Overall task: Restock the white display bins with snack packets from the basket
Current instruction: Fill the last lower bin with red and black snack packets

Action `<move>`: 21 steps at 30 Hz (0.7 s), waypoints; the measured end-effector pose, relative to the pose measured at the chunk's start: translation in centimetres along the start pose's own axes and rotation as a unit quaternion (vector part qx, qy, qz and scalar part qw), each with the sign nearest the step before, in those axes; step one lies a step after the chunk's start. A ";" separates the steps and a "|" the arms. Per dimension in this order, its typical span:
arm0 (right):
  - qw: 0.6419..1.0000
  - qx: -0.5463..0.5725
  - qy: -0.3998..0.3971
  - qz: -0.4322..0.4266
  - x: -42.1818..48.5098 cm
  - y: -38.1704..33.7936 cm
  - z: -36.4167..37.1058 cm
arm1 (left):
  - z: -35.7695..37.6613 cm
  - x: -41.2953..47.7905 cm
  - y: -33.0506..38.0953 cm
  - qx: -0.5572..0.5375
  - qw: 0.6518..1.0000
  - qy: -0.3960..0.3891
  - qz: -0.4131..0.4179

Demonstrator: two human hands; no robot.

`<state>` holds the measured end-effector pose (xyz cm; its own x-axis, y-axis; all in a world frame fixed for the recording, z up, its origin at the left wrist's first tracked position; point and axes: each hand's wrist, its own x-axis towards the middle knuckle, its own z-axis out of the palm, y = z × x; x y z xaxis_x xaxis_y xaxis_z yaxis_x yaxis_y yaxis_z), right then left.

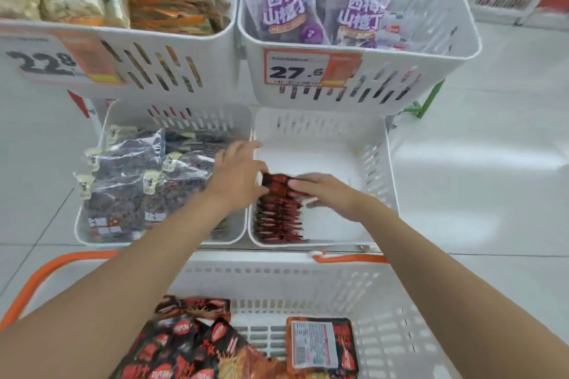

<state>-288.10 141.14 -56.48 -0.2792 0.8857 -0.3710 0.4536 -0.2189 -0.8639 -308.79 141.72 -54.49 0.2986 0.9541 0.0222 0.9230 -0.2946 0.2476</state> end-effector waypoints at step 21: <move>0.931 -0.115 0.276 -0.212 -11.6 -2.0 6.5 | -1.8 -10.3 2.5 -0.174 0.983 0.057 0.017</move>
<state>-291.29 128.64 -52.72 -0.0264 0.9620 0.2717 0.5888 0.2346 -0.7734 -309.98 131.24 -52.33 0.2805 0.9497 0.1392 0.7685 -0.3091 0.5603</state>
